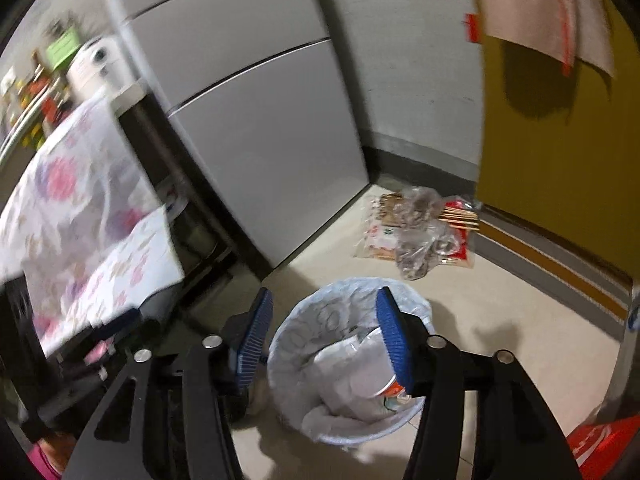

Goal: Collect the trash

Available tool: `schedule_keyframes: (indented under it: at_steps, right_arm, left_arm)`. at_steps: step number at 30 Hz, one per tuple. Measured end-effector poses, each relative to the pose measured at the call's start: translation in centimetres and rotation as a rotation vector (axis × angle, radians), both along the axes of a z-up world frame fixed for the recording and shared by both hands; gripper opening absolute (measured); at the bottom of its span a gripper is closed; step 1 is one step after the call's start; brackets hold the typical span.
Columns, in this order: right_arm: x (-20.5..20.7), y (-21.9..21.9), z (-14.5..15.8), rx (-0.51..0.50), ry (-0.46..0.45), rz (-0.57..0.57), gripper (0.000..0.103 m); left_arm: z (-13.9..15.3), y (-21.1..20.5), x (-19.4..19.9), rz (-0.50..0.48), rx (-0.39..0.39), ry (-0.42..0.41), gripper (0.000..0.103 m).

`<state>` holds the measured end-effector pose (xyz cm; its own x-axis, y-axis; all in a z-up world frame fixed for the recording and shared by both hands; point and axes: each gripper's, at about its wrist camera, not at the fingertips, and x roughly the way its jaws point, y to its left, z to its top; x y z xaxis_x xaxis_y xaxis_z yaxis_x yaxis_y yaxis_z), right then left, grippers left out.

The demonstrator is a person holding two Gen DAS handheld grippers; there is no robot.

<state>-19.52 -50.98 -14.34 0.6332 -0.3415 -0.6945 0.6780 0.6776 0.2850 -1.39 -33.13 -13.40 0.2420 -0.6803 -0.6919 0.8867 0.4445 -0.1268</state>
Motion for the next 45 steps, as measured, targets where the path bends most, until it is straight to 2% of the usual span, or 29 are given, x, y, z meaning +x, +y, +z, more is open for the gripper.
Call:
schedule_keyframes:
  at_steps: [4,6,8,10,12,15,17,24,33,45]
  right_arm:
    - [1.6,4.0,1.4,-0.086,0.098,0.095,0.067]
    - [1.9,6.1,2.2,-0.143,0.141,0.123,0.067]
    - [1.9,7.4,2.9,-0.151,0.155,0.149,0.068]
    - [1.6,9.1,4.3,-0.154,0.16,0.18,0.079]
    - [1.4,10.7,5.8,-0.193,0.152,0.198,0.084]
    - [0.7,13.1,8.8,-0.258,0.116,0.226,0.089]
    - [0.5,14.5,10.5,-0.276,0.126,0.237,0.09]
    - [0.2,17.7,13.2,-0.254,0.112,0.335,0.092]
    - [-0.3,20.3,15.3,-0.319,0.116,0.414,0.092]
    - [0.1,19.9,14.7,-0.319,0.142,0.4,0.092]
  left_arm:
    - [1.8,2.7,-0.3,0.106,0.057,-0.059,0.068]
    - [2.7,3.6,-0.7,0.133,0.083,-0.077,0.074]
    - [3.9,5.0,-1.3,0.153,0.095,-0.08,0.08]
    - [5.1,6.2,-1.7,0.164,0.092,-0.083,0.087]
    - [6.6,7.8,-2.5,0.184,0.092,-0.098,0.096]
    - [8.5,9.5,-3.5,0.221,0.099,-0.125,0.096]
    - [9.6,10.5,-4.2,0.244,0.109,-0.135,0.096]
    - [11.8,14.5,-5.9,0.264,0.16,-0.098,0.096]
    - [13.0,18.8,-5.3,0.356,0.182,-0.057,0.096]
    - [13.1,19.0,-5.4,0.374,0.181,-0.062,0.096]
